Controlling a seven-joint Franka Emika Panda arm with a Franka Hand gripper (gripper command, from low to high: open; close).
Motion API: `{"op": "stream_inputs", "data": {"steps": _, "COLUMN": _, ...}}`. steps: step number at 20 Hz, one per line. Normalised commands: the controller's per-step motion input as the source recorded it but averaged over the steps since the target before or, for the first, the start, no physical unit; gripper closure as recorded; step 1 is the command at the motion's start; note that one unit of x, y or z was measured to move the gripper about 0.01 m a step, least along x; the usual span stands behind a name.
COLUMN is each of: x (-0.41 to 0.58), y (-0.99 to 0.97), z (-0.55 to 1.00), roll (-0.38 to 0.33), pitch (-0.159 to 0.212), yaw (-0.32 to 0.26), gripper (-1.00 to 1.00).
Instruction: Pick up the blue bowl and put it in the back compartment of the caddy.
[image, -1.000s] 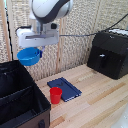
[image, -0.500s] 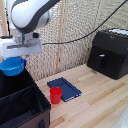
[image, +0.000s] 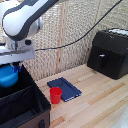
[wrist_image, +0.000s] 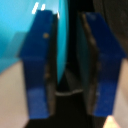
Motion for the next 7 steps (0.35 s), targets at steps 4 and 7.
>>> {"op": "stream_inputs", "data": {"steps": 4, "x": 0.015, "y": -0.42, "z": 0.74, "roll": -0.055, "pitch": -0.093, "yaw": 0.109, "gripper": -1.00}}
{"op": "stream_inputs", "data": {"steps": 7, "x": 0.132, "y": -0.44, "z": 0.48, "roll": -0.100, "pitch": -0.205, "yaw": 0.110, "gripper": -1.00}}
